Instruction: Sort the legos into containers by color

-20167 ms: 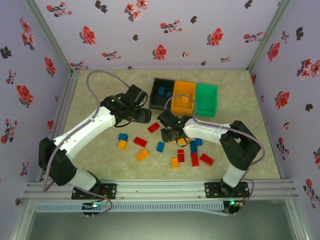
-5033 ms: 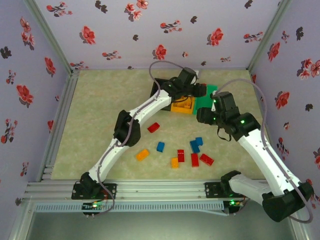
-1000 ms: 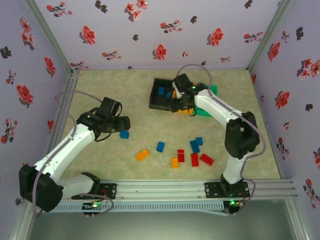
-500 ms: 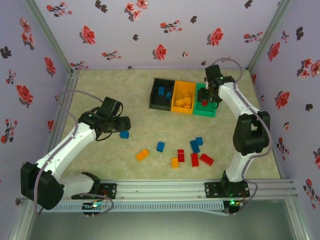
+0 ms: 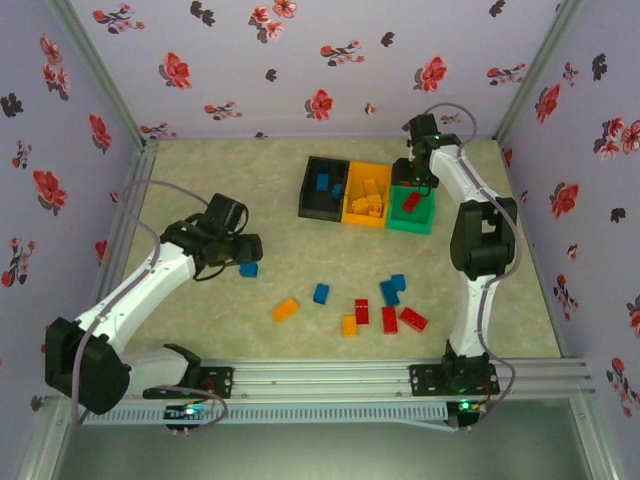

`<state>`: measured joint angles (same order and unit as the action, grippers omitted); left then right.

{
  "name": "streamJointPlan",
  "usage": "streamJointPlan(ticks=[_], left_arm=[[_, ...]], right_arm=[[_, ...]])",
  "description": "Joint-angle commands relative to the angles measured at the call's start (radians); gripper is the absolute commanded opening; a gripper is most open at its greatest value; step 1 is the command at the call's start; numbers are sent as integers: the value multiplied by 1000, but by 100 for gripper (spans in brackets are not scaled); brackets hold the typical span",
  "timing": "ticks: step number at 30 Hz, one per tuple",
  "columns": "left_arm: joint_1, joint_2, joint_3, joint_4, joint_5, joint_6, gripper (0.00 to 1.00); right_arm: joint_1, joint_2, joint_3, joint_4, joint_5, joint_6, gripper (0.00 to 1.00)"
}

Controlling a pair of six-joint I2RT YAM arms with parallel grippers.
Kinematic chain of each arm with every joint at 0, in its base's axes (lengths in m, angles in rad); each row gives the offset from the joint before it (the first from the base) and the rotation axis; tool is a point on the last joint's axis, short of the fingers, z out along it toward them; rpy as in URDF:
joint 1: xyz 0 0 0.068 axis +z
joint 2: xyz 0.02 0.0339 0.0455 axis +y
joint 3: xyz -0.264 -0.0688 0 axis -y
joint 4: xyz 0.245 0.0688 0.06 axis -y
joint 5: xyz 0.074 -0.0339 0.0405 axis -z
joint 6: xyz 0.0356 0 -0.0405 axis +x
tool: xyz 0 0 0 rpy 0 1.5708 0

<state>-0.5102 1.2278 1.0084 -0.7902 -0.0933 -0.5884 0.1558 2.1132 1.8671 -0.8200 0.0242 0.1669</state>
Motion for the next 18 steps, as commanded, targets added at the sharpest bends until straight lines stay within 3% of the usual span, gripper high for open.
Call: streamJointPlan(ticks=[1,10,18], left_arm=[[6,6,6,-15,9,8,70],[6,23,10,-17,1,2,73],[7,44,12,-11,0,2,74]], right_arm=[[-10,30,56,-52,-14,10,74],[-13,-8,50,-67,-26,3,78],[2,-178,-144,0,-44,22,78]])
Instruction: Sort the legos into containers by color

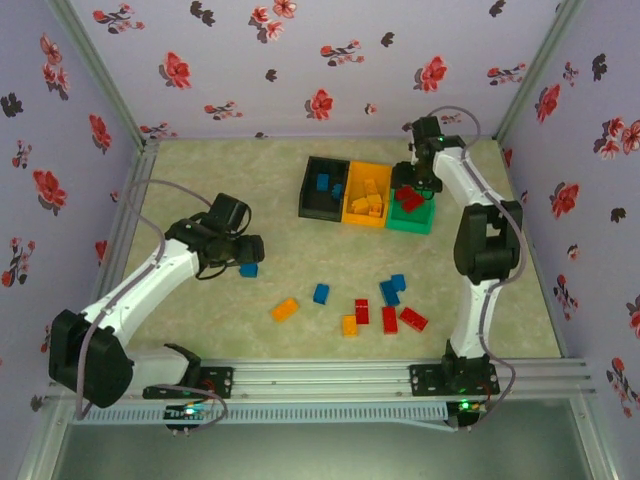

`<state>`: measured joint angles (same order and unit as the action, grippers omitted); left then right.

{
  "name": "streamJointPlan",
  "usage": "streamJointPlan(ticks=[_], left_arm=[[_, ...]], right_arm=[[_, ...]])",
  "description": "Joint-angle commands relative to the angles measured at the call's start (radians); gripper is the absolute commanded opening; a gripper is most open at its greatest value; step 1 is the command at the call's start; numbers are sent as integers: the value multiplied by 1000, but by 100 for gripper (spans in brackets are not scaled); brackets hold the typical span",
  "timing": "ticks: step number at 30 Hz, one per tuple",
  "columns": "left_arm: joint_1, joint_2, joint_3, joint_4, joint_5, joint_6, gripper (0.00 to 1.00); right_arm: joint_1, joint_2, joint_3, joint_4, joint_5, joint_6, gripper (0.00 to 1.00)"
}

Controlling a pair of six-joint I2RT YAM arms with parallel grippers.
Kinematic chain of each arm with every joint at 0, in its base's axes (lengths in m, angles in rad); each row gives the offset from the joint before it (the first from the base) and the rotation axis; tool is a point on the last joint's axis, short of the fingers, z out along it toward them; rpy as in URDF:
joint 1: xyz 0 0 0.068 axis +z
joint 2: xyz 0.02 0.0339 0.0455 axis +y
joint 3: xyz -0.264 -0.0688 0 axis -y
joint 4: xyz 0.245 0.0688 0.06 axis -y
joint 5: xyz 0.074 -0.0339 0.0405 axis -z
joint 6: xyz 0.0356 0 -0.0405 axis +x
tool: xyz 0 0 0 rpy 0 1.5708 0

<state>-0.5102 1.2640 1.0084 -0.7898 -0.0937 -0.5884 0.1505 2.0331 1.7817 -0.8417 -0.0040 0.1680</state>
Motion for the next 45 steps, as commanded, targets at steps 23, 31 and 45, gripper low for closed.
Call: streamJointPlan(ticks=[23,31,45], left_arm=[[6,65,1,-3,-17,-19,76],[7,97,1,7,-16,-16,76],[9,193,25,9,-14,-2,76]], right_arm=[[480,-414,-569,322,33,307,77],[604,-401,-631,381,35,371,77],[638,-367,-606,375,38,365,77]])
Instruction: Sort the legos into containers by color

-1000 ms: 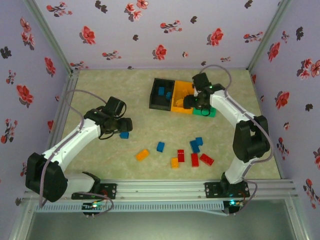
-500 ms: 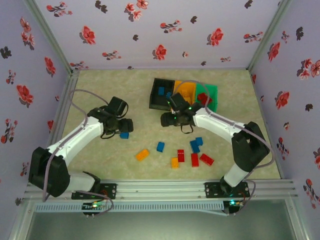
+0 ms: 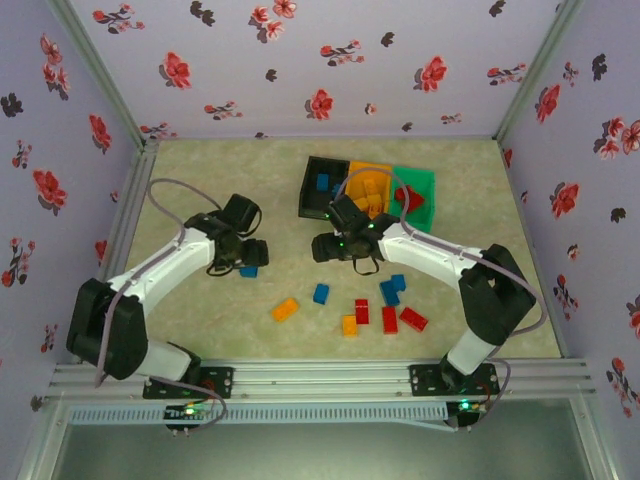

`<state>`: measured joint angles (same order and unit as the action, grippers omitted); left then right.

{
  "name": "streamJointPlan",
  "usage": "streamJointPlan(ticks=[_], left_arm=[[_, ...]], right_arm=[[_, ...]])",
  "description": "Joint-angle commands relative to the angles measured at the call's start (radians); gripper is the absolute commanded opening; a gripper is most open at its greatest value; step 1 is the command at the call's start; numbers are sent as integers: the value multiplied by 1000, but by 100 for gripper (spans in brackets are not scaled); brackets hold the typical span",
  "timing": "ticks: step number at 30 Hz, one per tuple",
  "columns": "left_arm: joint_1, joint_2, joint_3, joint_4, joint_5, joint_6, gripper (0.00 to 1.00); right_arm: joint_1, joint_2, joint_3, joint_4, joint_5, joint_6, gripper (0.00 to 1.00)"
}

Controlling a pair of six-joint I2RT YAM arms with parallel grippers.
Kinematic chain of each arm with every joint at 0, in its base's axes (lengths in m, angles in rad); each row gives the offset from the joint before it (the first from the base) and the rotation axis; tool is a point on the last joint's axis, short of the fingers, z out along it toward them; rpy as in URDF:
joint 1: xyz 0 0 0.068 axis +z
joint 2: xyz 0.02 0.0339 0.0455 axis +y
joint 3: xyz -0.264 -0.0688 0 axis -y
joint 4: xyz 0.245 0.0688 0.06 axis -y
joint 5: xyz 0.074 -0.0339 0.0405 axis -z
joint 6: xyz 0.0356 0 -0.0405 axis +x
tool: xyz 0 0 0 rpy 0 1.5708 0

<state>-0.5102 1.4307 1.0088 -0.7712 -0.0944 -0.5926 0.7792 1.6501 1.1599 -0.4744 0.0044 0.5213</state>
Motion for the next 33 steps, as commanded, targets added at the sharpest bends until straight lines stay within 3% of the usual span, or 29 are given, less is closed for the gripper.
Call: streamJointPlan(ticks=[1,18,26,33], left_arm=[[8,34,25,-10,-13,4,76],[44,204,42,36,24,81,75],[52,258,56,36,40,103,67],[53,276,57,30,41,108,51]], right_arm=[[9,18,14,6,29,11,77],[21,24,13,-7,44,14,77],[24,25,15,-14,51,12,76],[25,18,15,-17,55,11,76]])
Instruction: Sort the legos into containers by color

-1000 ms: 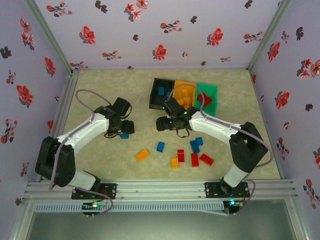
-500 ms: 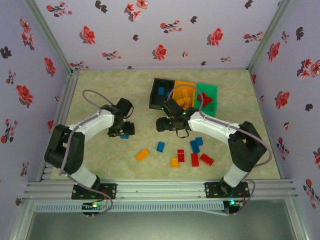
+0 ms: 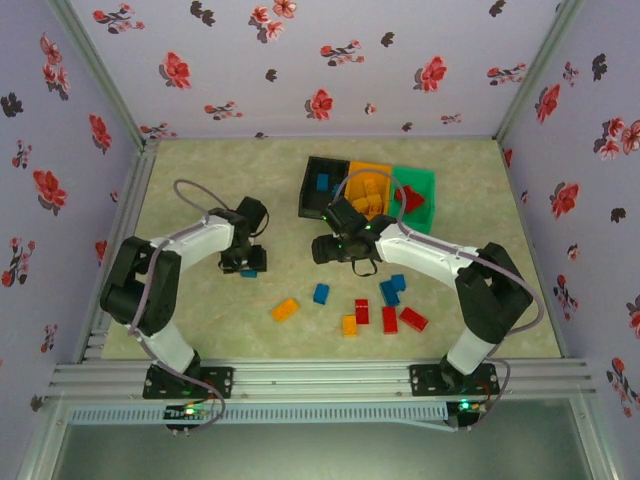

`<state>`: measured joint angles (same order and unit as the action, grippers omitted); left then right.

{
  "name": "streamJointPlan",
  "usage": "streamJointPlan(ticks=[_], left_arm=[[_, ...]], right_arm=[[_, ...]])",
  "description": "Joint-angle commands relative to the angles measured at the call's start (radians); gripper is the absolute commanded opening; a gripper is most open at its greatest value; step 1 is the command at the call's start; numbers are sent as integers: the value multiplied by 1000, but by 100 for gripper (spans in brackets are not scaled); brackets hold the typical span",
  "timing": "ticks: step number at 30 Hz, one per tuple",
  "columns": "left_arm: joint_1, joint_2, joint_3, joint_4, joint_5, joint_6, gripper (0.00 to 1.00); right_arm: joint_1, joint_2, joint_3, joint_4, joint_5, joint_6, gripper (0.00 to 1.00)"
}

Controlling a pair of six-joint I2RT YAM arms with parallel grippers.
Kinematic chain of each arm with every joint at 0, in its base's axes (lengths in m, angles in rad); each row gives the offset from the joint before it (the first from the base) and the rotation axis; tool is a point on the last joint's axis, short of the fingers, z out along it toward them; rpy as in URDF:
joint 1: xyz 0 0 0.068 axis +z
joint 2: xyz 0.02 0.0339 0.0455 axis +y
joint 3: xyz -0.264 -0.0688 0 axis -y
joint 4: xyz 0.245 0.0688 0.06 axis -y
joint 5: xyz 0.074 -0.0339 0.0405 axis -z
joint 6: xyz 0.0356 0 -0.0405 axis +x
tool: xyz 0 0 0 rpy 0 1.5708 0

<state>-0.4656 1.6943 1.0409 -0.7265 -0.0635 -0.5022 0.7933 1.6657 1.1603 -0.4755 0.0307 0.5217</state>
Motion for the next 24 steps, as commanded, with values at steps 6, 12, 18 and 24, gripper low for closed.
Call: streamJointPlan(ticks=[6,12,18,24], left_arm=[[8,17,33,-17,11,22,40],[8,3,52,-29,7,29,37],[-1,-37,94,-63,-2,27,35],[-10,-65,194,-105,-4,39,34]], right_arm=[[10,-21,7,6,15,15,76],[11,-63,-20,41,3,22,76],[9,-92,-42,37,14,23,76],[9,-150,-74,17,49,31,76]])
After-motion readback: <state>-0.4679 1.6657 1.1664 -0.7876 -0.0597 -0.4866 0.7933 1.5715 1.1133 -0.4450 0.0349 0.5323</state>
